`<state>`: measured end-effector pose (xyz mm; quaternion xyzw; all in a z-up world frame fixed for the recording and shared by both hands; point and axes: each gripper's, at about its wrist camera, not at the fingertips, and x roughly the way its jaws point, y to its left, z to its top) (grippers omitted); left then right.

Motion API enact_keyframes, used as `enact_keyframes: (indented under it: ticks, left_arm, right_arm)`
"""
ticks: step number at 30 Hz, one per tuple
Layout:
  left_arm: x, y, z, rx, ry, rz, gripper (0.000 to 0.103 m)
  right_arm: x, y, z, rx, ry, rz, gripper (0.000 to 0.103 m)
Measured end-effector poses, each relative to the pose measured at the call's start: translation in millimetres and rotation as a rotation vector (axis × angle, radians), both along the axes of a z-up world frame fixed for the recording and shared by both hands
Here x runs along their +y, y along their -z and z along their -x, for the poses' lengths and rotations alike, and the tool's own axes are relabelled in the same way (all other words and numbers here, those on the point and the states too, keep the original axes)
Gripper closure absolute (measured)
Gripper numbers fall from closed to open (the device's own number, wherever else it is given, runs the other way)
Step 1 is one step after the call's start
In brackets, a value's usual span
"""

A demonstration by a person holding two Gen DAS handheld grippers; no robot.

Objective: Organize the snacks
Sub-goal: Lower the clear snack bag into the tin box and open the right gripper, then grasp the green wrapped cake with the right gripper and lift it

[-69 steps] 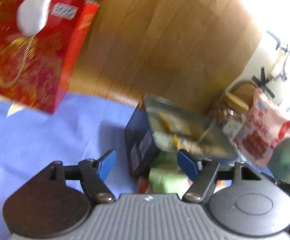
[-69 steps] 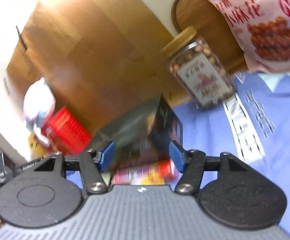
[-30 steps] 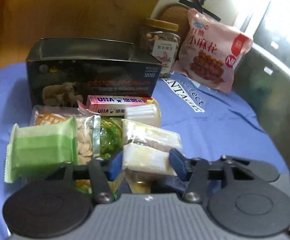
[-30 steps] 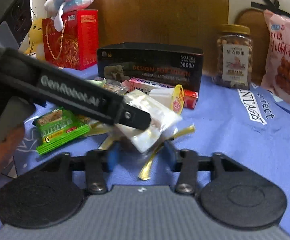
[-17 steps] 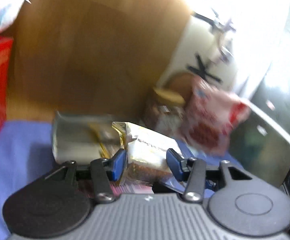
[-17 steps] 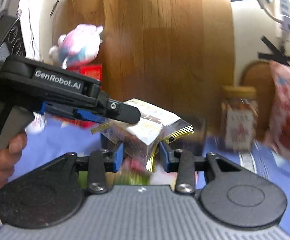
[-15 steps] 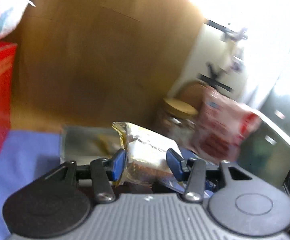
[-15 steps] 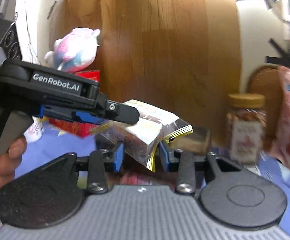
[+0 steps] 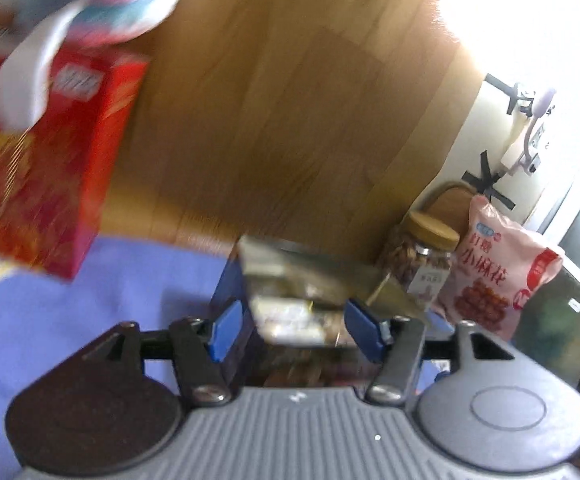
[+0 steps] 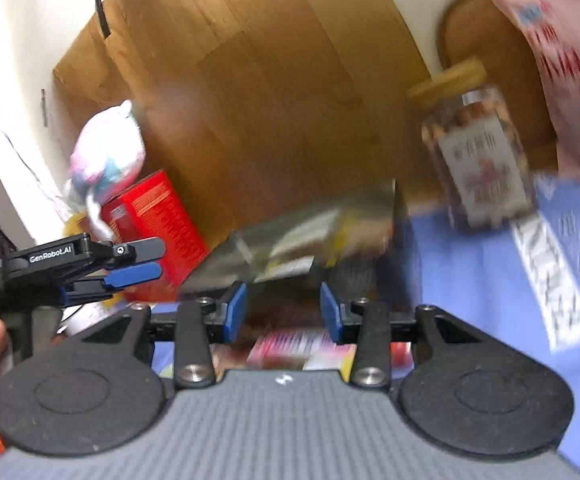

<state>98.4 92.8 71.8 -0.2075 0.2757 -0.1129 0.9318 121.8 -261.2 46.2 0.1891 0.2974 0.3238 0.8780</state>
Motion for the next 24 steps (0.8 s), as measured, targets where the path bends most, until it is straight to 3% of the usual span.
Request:
enact_keyframes:
  ticks: [6,7,9,10,11,13,14,16,24]
  left_arm:
    - [6,36,31,0.128,0.005,0.039,0.037]
    - [6,43,33,0.153,0.006,0.052,0.038]
    - [7,56,41,0.207,0.032,0.114,0.055]
    - [5,61,44,0.22,0.055,0.156,0.056]
    - [1,63,49,0.222,0.063,0.174,0.06]
    - [-8,58,60,0.198,0.044,0.114,0.062]
    - [-11,54,63,0.185,0.056,0.122,0.065]
    - [-14,50,66,0.179,0.082,0.167,0.067]
    - [-71,45,73,0.163,0.214,0.142,0.067]
  right_arm:
    - [36,17,9,0.095,-0.098,0.009,0.059]
    - [44,18,9,0.117,-0.112,0.007,0.059]
    - [57,21,17,0.151,-0.155,-0.007,0.06]
    - [63,20,22,0.149,-0.184,-0.004,0.06]
    - [68,19,31,0.136,-0.206,0.01,0.06]
    - [72,14,47,0.077,-0.193,0.077,0.06]
    - [71,13,52,0.063,-0.184,0.097,0.063]
    - [59,12,61,0.063,-0.164,0.082,0.066]
    - [6,2,100,0.04,-0.011,0.091,0.067]
